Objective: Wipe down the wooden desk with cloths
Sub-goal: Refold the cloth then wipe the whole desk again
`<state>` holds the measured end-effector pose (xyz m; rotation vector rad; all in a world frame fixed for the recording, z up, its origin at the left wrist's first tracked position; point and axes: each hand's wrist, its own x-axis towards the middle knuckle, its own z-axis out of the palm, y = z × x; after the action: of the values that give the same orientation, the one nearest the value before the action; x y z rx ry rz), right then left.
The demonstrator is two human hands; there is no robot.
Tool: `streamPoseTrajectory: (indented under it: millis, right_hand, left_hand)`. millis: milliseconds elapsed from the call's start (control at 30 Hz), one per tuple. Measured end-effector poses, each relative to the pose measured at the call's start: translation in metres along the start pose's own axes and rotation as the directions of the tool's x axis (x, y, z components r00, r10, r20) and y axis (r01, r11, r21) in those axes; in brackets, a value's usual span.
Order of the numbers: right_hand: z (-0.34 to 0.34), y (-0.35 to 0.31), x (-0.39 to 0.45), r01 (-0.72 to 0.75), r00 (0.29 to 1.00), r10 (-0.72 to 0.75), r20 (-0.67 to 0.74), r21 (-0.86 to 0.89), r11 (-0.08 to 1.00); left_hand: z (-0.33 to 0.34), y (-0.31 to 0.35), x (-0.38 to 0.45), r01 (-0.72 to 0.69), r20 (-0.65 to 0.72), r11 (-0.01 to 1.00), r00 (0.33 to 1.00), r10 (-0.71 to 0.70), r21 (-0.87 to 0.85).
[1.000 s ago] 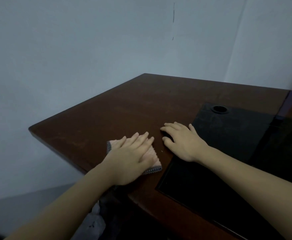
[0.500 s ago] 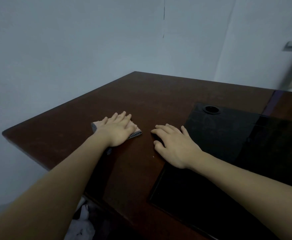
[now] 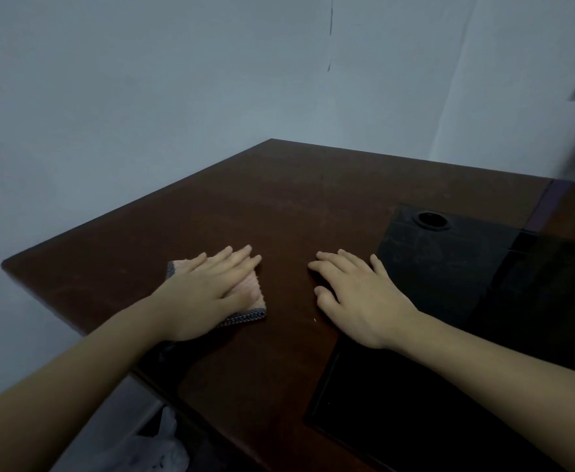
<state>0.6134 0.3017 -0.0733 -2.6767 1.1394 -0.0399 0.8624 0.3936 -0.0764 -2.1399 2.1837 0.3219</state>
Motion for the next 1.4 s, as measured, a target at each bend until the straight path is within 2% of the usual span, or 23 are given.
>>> streamPoseTrajectory:
  millis: [267,433,600,1000,1400]
  right_hand:
    - [-0.001,0.000,-0.001,-0.011,1.000,0.011,0.021,-0.016,1.000]
    - [0.003,0.001,-0.001,-0.002,1.000,0.001,-0.021,-0.019,1.000]
    - [0.003,0.000,-0.001,-0.004,1.000,0.003,-0.028,-0.028,1.000]
    - [0.002,0.000,-0.003,-0.006,1.000,0.006,-0.021,0.007,1.000]
    - [0.000,-0.002,-0.004,-0.012,1.000,0.012,-0.003,-0.010,1.000]
  left_hand:
    - [-0.020,-0.007,0.101,0.075,-0.038,0.997,0.997,-0.074,0.020]
    - [-0.023,0.028,0.146,0.022,-0.076,1.000,0.997,-0.021,0.014]
    - [-0.023,0.034,0.151,-0.009,-0.086,1.000,0.996,0.009,0.000]
    - [-0.017,-0.026,0.061,0.141,-0.053,0.990,0.989,-0.141,-0.010]
    - [0.015,0.037,-0.058,-0.023,-0.056,1.000,0.998,0.023,-0.005]
